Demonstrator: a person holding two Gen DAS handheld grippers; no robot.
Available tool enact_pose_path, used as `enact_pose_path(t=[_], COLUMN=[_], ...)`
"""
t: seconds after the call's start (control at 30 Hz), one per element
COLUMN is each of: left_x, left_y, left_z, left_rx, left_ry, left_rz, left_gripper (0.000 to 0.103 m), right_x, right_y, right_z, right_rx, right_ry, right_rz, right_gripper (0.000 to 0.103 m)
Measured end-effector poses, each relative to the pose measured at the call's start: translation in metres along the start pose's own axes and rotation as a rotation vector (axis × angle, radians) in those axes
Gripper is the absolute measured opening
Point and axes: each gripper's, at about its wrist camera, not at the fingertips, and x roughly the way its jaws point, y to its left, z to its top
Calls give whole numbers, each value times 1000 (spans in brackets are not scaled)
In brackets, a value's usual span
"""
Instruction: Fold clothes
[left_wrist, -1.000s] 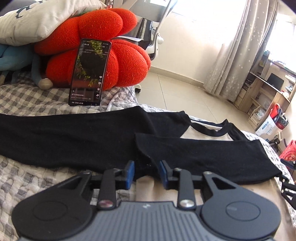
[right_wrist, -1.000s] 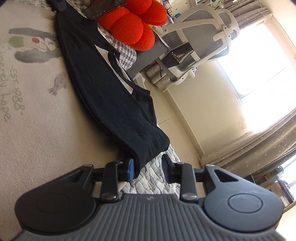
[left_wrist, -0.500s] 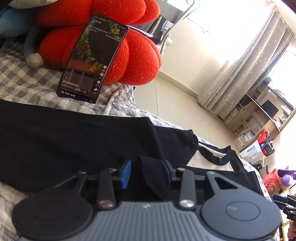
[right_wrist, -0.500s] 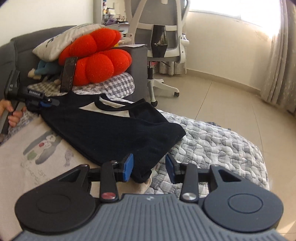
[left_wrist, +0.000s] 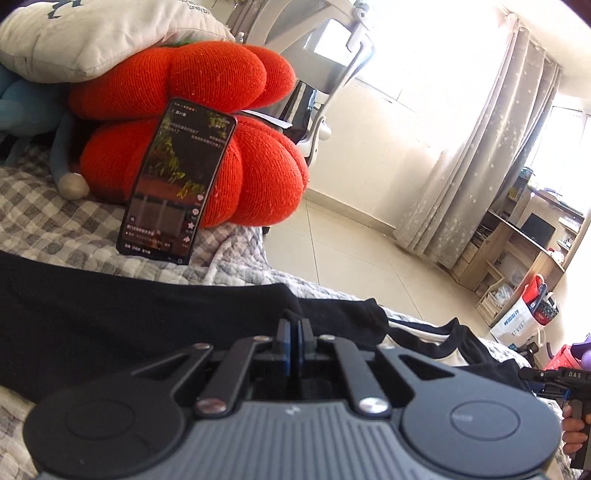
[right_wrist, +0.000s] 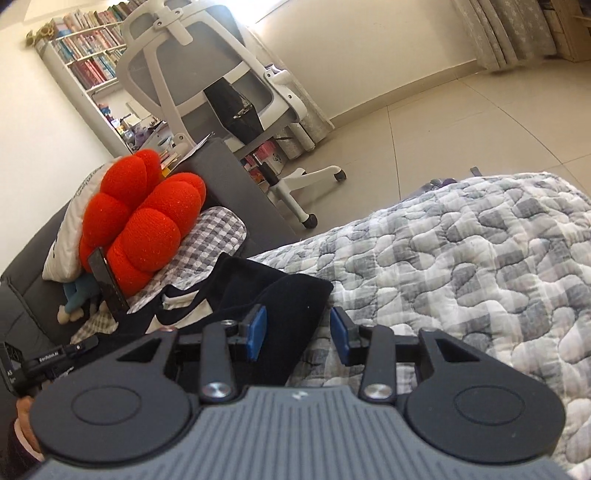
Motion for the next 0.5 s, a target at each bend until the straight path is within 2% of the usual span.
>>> enact_pose_path(t=[0.27,0.47,0.5], left_x=[1,15,17], left_y=[10,14,13], left_z=[6,5,4], left_rx=[-26,-31,-30], left_ry=[-27,12,21], left_rz=[81,132,137], left_gripper=[3,4,4], right_x=[4,10,11], right_y=[-7,-9,-9], right_z=[4,4,4], right_rx=[74,92,91], right_ry=[-26,-27,-26], right_rz=[33,46,43], right_gripper=[41,41,33])
